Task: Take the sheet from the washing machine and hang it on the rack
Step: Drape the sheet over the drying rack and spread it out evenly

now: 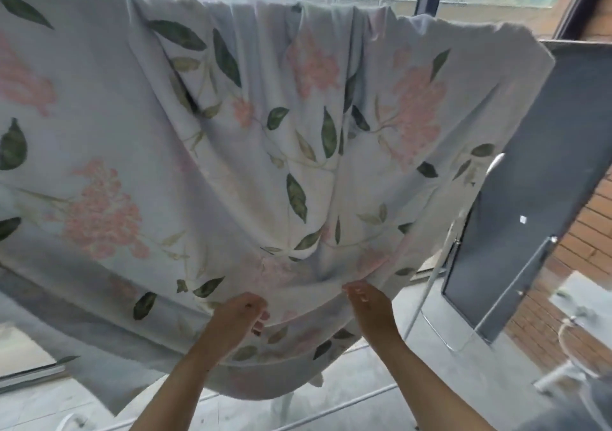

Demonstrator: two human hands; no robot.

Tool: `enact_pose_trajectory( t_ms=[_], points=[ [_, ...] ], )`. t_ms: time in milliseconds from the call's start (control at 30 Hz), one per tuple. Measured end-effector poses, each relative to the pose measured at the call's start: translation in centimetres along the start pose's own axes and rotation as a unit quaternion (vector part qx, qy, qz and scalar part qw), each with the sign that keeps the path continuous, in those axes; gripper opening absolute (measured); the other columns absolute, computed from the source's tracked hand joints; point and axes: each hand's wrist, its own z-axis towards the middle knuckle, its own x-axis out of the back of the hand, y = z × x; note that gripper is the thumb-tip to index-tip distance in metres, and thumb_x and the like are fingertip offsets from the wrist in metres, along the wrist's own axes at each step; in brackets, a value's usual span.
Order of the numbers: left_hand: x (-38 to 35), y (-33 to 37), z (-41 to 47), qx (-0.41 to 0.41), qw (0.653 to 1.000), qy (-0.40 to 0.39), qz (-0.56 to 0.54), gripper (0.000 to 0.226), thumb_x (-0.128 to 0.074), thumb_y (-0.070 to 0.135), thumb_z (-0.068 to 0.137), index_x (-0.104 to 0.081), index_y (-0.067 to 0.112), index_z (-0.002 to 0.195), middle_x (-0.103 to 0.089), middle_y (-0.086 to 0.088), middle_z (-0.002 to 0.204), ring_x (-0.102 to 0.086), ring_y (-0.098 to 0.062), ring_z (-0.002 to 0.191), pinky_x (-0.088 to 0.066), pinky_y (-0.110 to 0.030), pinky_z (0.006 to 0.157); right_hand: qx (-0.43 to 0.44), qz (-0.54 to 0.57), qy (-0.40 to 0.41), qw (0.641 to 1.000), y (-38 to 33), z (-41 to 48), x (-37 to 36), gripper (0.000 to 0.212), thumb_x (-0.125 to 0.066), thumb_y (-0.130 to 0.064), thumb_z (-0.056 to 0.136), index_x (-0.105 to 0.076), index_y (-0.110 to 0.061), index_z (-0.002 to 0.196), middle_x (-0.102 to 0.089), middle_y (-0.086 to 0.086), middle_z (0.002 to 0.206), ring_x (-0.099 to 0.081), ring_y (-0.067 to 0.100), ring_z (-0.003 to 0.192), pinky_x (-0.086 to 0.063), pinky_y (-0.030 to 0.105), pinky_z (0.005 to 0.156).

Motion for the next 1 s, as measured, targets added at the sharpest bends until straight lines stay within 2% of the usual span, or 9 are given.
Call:
enact_pose_trajectory(
  t_ms=[100, 233, 300, 400, 533, 667, 767, 833, 1000],
  points=[
    [-4.2, 4.8, 2.1, -0.061, 0.998, 0.004, 0.002, 0.015, -0.052, 0.017, 0.096, -0.065, 0.014, 0.089, -0.071, -0.002, 0.083, -0.067, -0.014, 0.072, -0.05, -0.022, 0.069, 0.01, 0.025, 0.066, 0.997, 1.6, 3.6, 6.8, 0.025, -0.054, -0.005, 0.091, -0.068, -0.024, 0.084, -0.069, -0.008, 0.089, -0.064, 0.009, 0.084, -0.045, 0.014, 0.073],
    [-11.9, 11.2, 4.0, -0.118, 0.99, 0.028, -0.069, 0.018, -0.052, 0.006, 0.095, -0.065, 0.009, 0.082, -0.069, -0.009, 0.077, -0.062, -0.016, 0.068, -0.049, -0.015, 0.06, 0.019, 0.051, 0.088, 0.995, 3.7, 8.6, 16.1, 0.032, -0.051, 0.002, 0.089, -0.067, -0.025, 0.082, -0.07, -0.004, 0.087, -0.063, -0.006, 0.074, -0.046, 0.021, 0.072],
    [-15.2, 13.9, 4.5, -0.132, 0.989, 0.025, -0.066, 0.019, -0.052, 0.004, 0.094, -0.066, 0.01, 0.082, -0.07, -0.007, 0.075, -0.064, -0.014, 0.066, -0.05, -0.015, 0.058, 0.017, 0.053, 0.095, 0.994, 4.3, 11.3, 19.5, 0.032, -0.052, -0.001, 0.089, -0.065, -0.029, 0.084, -0.07, -0.002, 0.092, -0.065, 0.006, 0.085, -0.048, 0.028, 0.079],
    [-20.2, 18.8, 5.7, -0.155, 0.985, 0.025, -0.072, 0.021, -0.051, 0.002, 0.093, -0.067, 0.011, 0.082, -0.071, -0.002, 0.07, -0.064, -0.01, 0.061, -0.05, -0.018, 0.058, 0.008, 0.074, 0.095, 0.993, 3.7, 16.2, 25.3, 0.024, -0.05, -0.007, 0.092, -0.063, -0.026, 0.099, -0.065, 0.002, 0.101, -0.061, 0.021, 0.096, -0.048, 0.033, 0.081],
    [-23.1, 24.8, 7.7, -0.21, 0.976, 0.023, -0.043, 0.025, -0.053, 0.004, 0.092, -0.068, 0.019, 0.079, -0.071, 0.004, 0.072, -0.066, -0.012, 0.067, -0.051, -0.018, 0.064, -0.003, 0.143, 0.126, 0.982, 0.5, 22.9, 30.3, 0.038, -0.048, -0.014, 0.097, -0.045, -0.009, 0.134, -0.053, -0.001, 0.122, -0.052, 0.017, 0.109, -0.04, 0.03, 0.087],
    [-24.5, 31.2, 9.9, -0.297, 0.955, 0.016, 0.018, 0.026, -0.052, 0.005, 0.092, -0.067, 0.022, 0.081, -0.071, 0.004, 0.073, -0.067, -0.01, 0.07, -0.051, -0.02, 0.068, -0.012, 0.229, 0.142, 0.963, -2.5, 28.8, 34.0, 0.046, -0.05, -0.026, 0.096, -0.038, -0.013, 0.138, -0.055, 0.004, 0.127, -0.055, 0.017, 0.102, -0.041, 0.03, 0.079],
    [-26.0, 36.0, 11.0, -0.366, 0.929, 0.02, 0.058, 0.024, -0.054, 0.003, 0.09, -0.066, 0.021, 0.079, -0.07, 0.003, 0.073, -0.066, -0.007, 0.066, -0.053, -0.022, 0.066, -0.047, 0.233, 0.085, 0.968, -3.7, 31.0, 35.8, 0.04, -0.051, -0.039, 0.095, -0.047, -0.018, 0.128, -0.065, 0.004, 0.104, -0.062, 0.015, 0.08, -0.047, 0.029, 0.069],
    [-27.8, 39.2, 12.1, -0.405, 0.91, 0.046, 0.073, 0.025, -0.058, 0.004, 0.087, -0.065, 0.026, 0.076, -0.07, 0.004, 0.072, -0.066, -0.007, 0.066, -0.054, -0.025, 0.066, -0.036, 0.215, 0.055, 0.974, -4.2, 32.0, 37.3, 0.025, -0.049, -0.03, 0.096, -0.056, -0.013, 0.113, -0.063, 0.003, 0.084, -0.055, 0.015, 0.066, -0.043, 0.026, 0.062],
    [-30.6, 46.5, 14.1, -0.431, 0.85, 0.231, 0.196, 0.009, -0.058, 0.024, 0.085, -0.066, 0.025, 0.089, -0.066, 0.009, 0.08, -0.059, -0.012, 0.072, -0.048, -0.028, 0.066, 0.003, 0.248, 0.037, 0.968, -5.1, 34.2, 39.7, 0.018, -0.045, -0.014, 0.092, -0.063, -0.011, 0.093, -0.061, 0.007, 0.084, -0.056, 0.02, 0.072, -0.051, 0.034, 0.07]
  ],
)
